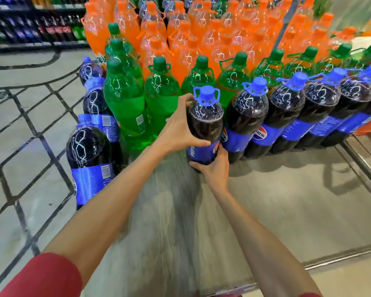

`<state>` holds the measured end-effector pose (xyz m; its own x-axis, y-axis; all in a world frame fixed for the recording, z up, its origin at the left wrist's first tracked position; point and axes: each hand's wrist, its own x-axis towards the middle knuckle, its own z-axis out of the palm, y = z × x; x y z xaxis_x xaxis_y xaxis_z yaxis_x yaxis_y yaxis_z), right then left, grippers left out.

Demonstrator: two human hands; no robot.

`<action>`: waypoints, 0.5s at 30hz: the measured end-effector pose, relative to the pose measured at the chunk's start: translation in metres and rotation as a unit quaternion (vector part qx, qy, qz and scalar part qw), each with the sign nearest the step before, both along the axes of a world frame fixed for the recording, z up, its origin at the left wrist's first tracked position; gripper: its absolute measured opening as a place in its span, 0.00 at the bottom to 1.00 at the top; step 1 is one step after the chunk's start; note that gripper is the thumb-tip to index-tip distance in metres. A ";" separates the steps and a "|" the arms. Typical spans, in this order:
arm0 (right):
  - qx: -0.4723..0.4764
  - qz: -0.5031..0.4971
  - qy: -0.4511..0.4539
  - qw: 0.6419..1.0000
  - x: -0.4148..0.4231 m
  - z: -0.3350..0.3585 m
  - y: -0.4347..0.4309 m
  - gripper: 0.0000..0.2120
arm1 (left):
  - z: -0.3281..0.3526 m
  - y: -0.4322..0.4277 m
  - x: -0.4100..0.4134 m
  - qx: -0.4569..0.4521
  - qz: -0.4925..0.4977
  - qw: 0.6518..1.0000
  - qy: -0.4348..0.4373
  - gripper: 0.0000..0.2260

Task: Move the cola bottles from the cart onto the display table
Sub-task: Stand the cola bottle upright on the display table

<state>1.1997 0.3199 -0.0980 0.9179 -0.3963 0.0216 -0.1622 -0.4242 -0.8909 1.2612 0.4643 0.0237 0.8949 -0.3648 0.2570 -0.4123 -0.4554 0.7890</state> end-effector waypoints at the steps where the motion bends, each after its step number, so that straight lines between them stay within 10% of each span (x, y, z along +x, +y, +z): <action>1: -0.011 -0.007 0.005 1.000 0.000 -0.002 0.002 0.52 | -0.002 -0.002 0.001 -0.002 0.002 1.000 0.002 0.52; 15: -0.064 -0.095 0.031 0.993 -0.004 -0.008 0.014 0.54 | -0.012 -0.009 0.009 0.028 0.001 0.999 -0.046 0.51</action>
<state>1.1961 0.3339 -0.1060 0.8280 -0.5600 0.0282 -0.3030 -0.4892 -0.8178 1.2700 0.4553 0.0115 0.8697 -0.3787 0.3165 -0.4800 -0.4998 0.7210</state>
